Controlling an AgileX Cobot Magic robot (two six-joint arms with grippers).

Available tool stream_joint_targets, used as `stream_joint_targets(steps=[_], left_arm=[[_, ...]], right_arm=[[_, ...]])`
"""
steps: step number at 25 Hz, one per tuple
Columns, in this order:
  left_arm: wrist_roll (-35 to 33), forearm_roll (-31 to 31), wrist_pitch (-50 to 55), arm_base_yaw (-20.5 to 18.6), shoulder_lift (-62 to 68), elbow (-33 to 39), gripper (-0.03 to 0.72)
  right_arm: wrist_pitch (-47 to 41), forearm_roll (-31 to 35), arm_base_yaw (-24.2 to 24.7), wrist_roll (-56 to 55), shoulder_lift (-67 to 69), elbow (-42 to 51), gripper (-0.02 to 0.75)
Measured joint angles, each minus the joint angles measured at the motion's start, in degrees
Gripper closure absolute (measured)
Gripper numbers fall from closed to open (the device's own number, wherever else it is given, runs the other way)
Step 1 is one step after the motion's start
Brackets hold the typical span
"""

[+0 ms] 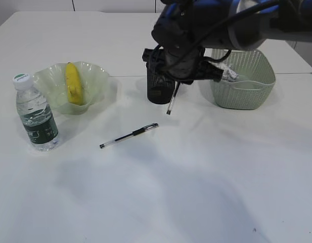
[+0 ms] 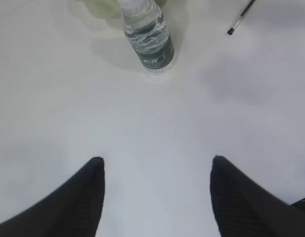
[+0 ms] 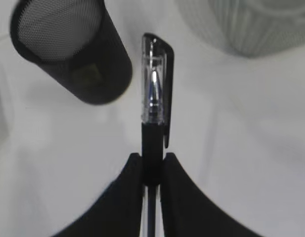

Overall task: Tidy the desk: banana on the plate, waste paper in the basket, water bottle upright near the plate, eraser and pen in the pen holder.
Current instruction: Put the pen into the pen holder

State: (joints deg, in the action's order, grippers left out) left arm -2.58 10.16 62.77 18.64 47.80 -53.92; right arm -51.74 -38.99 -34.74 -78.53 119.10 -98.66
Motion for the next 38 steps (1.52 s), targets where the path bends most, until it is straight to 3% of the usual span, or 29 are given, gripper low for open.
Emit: stream_joint_targets(steps=[13,26,31,38], left_arm=[[0.0,-1.1,2.2,0.0,0.0,0.0,0.214],[0.0,-4.7,3.8,0.0,0.0,0.0,0.214],[0.0,-4.7,3.8,0.0,0.0,0.0,0.214],[0.0,-4.8,3.8,0.0,0.0,0.0,0.214]], right_arm=[[0.1,-24.2,0.0,1.1,0.1,-2.5,0.68],[5.6,-48.6,0.3,-3.2,0.1,-2.5,0.68],[8.4,-51.6,2.5,-9.1,0.1,-2.5,0.68],[18.8,-53.9,7.8,-20.5,0.1,-2.5,0.68]])
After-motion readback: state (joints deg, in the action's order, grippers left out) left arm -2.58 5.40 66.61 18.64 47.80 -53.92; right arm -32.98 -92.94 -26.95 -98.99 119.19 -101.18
